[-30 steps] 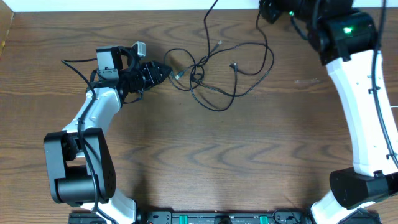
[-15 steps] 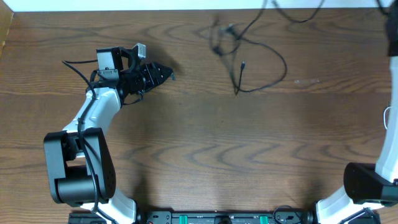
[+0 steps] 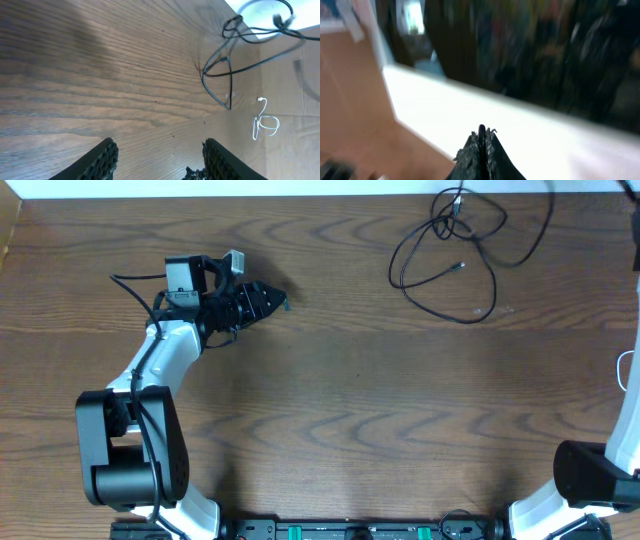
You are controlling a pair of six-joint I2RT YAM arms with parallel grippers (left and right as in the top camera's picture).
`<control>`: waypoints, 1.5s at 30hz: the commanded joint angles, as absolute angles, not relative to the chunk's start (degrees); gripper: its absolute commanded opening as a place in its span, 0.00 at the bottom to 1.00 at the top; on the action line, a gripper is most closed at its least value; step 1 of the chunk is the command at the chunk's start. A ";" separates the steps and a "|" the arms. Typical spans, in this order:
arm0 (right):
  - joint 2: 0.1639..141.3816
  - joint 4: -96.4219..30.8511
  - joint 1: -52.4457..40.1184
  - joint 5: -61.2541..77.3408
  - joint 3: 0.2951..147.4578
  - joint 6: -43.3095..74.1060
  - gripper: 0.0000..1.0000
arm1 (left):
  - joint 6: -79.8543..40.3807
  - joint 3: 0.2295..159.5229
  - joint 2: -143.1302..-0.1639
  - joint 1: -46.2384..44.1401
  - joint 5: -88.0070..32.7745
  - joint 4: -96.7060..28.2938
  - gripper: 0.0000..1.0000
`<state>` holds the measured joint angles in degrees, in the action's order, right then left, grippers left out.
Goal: Untangle cables
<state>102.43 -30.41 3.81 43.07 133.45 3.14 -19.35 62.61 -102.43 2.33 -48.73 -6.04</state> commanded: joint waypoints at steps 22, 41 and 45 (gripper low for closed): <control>98.54 -41.39 3.64 52.23 134.15 2.96 0.01 | -18.24 63.24 -101.03 -0.12 -47.83 -4.86 0.57; 102.32 -42.17 -5.34 43.20 134.13 4.23 0.01 | -19.77 63.24 -101.03 14.13 -47.22 -5.13 0.93; 106.32 -40.16 -9.37 41.91 134.13 4.45 0.01 | -19.75 63.24 -101.03 17.17 -48.56 -5.10 0.93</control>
<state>102.85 -41.04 -6.90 44.14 133.45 3.51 -19.51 62.61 -102.43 15.53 -46.72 -5.06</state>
